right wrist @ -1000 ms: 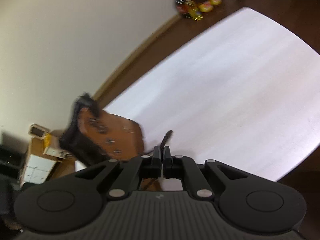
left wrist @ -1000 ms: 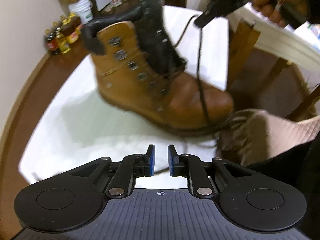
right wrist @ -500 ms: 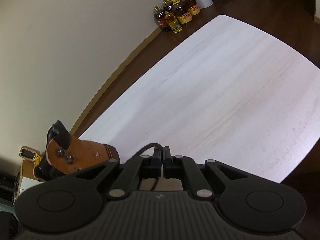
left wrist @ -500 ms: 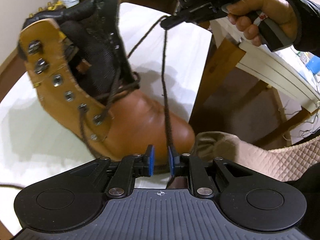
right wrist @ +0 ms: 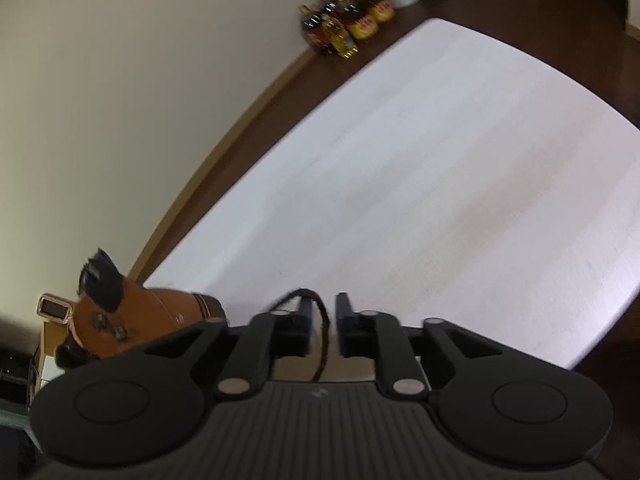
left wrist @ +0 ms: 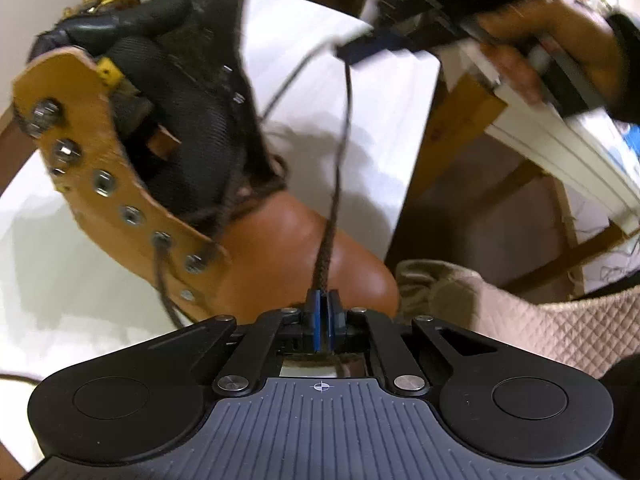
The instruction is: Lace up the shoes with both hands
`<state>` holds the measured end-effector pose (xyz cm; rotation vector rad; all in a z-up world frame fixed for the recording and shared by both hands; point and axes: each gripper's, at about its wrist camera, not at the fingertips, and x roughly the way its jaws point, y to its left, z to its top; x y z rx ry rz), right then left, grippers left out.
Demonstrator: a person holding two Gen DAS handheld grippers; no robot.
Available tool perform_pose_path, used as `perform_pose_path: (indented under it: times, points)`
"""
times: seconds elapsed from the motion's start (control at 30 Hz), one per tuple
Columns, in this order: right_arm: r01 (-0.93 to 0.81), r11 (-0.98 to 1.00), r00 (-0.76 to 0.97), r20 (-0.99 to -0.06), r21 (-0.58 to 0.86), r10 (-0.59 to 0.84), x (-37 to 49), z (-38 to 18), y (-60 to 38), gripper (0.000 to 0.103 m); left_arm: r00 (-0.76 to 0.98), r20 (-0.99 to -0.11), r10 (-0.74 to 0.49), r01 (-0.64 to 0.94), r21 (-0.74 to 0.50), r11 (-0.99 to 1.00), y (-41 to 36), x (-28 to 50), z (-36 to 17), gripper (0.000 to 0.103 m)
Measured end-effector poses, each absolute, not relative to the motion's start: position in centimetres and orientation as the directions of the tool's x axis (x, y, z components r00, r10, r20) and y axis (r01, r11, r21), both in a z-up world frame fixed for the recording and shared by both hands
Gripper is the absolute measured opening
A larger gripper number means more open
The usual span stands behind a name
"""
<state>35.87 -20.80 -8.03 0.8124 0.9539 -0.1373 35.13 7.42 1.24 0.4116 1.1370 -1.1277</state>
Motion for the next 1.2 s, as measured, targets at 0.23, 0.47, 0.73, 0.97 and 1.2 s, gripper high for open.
perform_pose_path:
  times: [0.23,0.47,0.73,0.97,1.2]
  points:
    - [0.395,0.584,0.569,-0.688,0.709,0.45,29.8,-8.8,-15.3,0.019,-0.076,-0.82,-0.567,0.794,-0.394,0.463,8.0,39.0,2.7,0.003]
    - [0.223,0.618,0.556,-0.619,0.754,0.555,29.5,-9.7,-6.6,0.019,-0.146,-0.806,-0.574,0.765,-0.46,0.451,8.4,41.1,2.6,0.003]
    - [0.095,0.746,0.532,-0.667,0.66,0.522,31.3,-10.5,-2.3,0.021,-0.182,-0.79,-0.585,0.757,-0.492,0.429,8.0,41.5,3.0,0.003]
    - [0.086,0.749,0.566,-0.651,0.657,0.506,31.4,-11.3,-1.7,0.021,-0.194,-0.769,-0.609,0.745,-0.519,0.419,7.8,41.6,3.2,0.003]
    - [0.2,0.61,0.627,-0.579,0.767,0.521,29.8,-10.9,-3.7,0.003,-0.163,-0.776,-0.61,0.777,-0.482,0.405,9.2,41.3,4.2,0.006]
